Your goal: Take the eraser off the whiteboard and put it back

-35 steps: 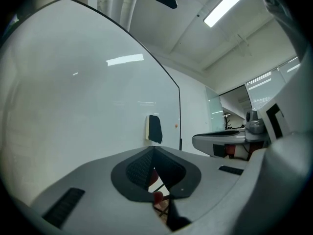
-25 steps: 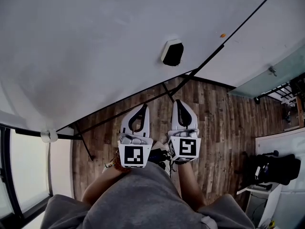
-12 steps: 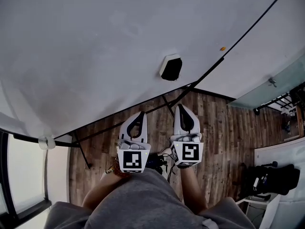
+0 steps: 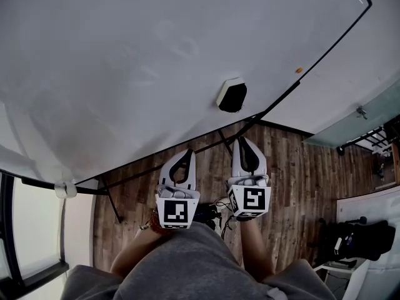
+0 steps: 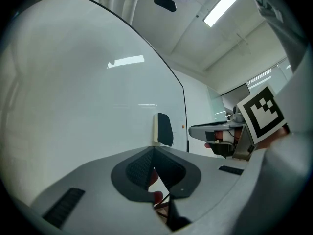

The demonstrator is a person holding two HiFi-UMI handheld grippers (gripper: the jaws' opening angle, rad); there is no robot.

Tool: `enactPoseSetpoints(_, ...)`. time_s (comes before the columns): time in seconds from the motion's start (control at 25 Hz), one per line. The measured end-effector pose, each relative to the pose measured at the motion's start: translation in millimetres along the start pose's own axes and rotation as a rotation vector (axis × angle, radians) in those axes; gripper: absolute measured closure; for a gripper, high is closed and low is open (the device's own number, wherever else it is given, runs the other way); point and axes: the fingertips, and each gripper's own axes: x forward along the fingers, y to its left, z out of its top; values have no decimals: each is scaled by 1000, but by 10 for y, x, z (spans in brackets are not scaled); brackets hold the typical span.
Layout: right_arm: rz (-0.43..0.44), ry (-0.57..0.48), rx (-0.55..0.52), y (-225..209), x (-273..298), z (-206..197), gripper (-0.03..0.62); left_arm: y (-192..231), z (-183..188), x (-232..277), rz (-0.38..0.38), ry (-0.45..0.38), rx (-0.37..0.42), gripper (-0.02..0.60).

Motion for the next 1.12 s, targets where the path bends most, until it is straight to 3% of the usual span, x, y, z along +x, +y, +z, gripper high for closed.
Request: enactPoseSetpoints(1.12, 42, 6, 0, -14, 500, 25, 469, 295, 39, 251, 45, -18, 23, 575)
